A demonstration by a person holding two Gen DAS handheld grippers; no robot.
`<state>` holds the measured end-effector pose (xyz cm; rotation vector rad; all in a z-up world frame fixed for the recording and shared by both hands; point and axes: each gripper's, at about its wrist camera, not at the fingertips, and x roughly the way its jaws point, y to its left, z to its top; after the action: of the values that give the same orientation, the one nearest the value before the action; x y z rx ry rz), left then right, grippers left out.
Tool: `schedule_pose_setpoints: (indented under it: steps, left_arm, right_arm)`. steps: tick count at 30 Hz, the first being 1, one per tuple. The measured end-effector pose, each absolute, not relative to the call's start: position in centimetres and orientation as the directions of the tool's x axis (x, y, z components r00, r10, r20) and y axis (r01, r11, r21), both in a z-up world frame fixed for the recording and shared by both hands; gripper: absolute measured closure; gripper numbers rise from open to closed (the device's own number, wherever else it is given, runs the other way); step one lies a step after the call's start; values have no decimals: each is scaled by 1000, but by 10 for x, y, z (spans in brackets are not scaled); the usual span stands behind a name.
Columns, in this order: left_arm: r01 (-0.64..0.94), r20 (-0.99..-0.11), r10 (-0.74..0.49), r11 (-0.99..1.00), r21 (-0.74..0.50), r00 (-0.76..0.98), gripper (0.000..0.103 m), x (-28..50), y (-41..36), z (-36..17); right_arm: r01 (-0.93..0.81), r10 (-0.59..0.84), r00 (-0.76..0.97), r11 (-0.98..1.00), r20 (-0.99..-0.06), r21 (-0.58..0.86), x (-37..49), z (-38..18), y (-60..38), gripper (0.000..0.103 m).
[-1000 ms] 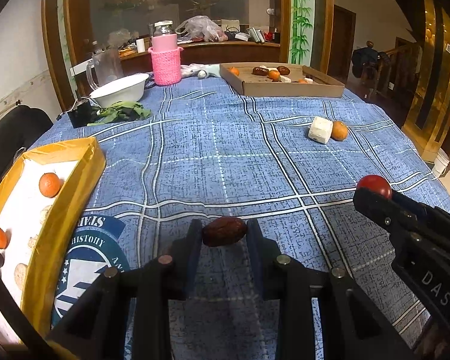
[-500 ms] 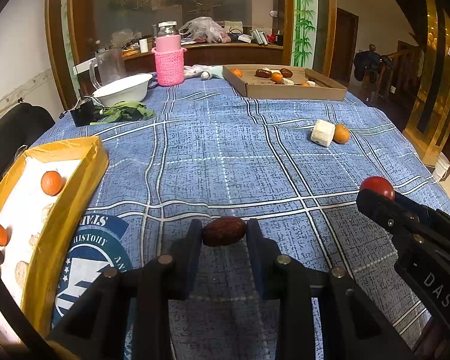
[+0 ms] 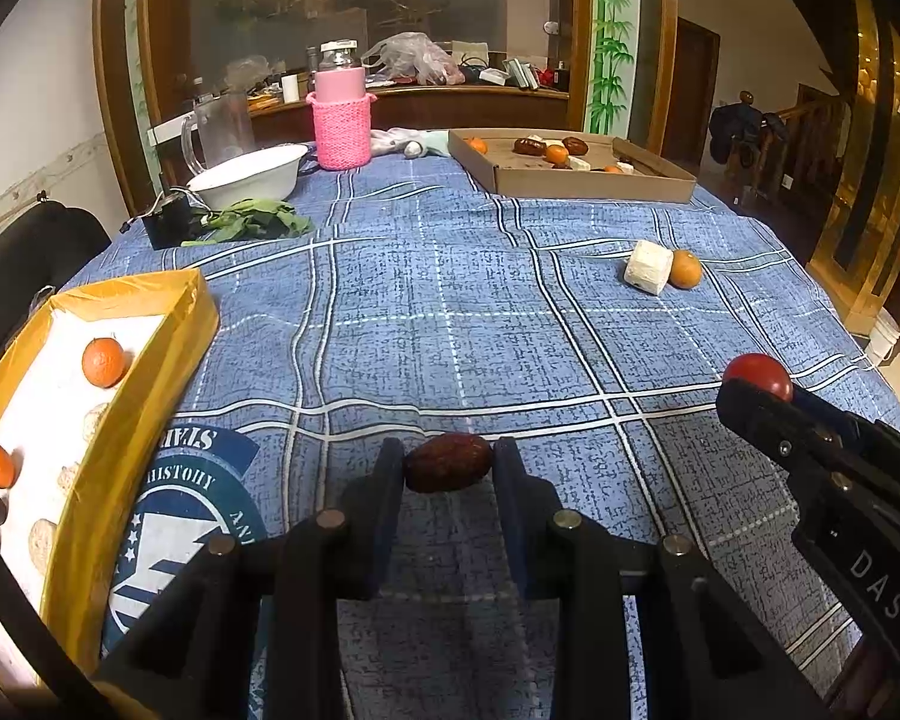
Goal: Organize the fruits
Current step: 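Carry the date with the left tool while the right tool carries the tomato to the tray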
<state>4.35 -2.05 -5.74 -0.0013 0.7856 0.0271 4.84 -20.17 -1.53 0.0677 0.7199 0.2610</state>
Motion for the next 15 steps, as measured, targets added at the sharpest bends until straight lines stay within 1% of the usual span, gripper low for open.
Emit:
schedule_pose_setpoints:
  steps: [15]
  left_arm:
    - [-27,-708,25,1000,9,706,70,43,-20,-58]
  right_arm:
    - [-215,258,723,966,-640,146,48,-15,-200,75]
